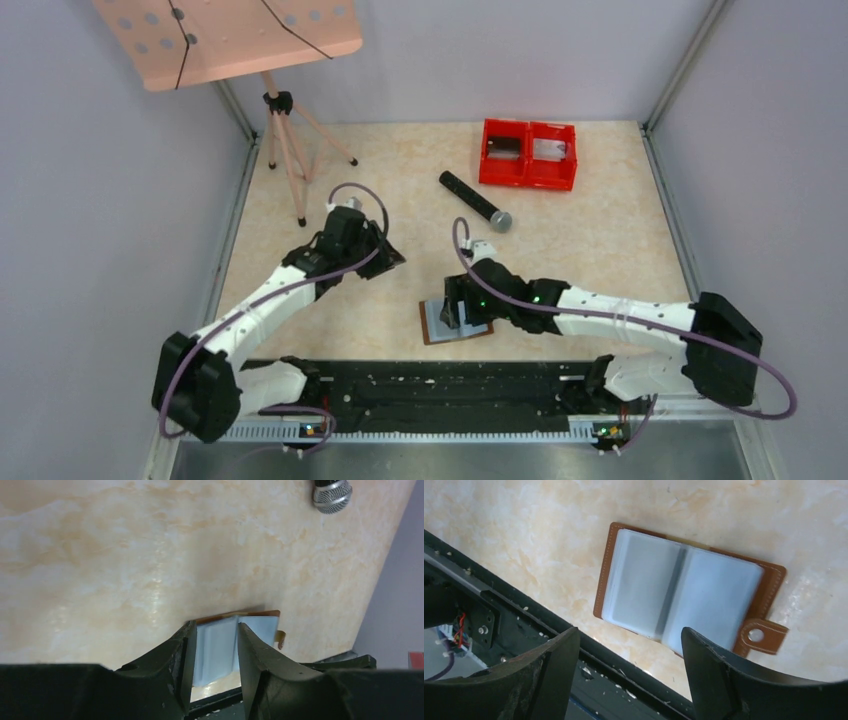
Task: Take the credit cards out of the card holder
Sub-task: Remove the credit card from the card holder.
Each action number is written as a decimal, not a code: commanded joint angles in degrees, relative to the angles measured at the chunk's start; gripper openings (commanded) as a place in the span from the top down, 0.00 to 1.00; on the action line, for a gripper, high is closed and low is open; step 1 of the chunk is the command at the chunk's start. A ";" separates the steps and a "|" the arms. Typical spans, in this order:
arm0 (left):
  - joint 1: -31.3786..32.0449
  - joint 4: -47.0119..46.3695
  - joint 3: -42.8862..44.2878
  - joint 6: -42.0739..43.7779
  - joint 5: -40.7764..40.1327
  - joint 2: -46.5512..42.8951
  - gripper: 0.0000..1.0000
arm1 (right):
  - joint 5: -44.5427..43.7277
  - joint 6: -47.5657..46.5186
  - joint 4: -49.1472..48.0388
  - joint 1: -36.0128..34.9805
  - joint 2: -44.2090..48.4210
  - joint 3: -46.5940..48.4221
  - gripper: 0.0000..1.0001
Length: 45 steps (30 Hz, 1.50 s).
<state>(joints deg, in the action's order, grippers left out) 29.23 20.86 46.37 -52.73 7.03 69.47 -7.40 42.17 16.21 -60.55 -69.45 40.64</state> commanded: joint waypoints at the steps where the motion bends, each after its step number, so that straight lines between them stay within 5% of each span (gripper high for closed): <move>1: -2.81 3.56 -5.10 2.45 -4.19 -7.98 0.58 | -6.43 1.46 -1.12 -3.60 -8.03 6.07 0.24; 19: -3.13 -1.94 -14.68 0.29 -0.37 -13.48 0.57 | -12.80 0.49 7.94 -6.00 -26.68 18.42 0.20; 32: -3.13 -3.72 -15.31 0.09 1.54 -12.38 0.57 | -13.59 1.62 6.41 -5.98 -24.13 16.68 0.34; 45: -2.95 -11.98 -15.84 0.63 14.04 -5.86 0.63 | -10.21 2.26 -2.41 -4.79 -19.66 9.63 0.41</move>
<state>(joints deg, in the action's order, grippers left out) 26.28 14.76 31.42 -52.34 16.91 62.48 -18.85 43.75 18.06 -65.82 -92.14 51.83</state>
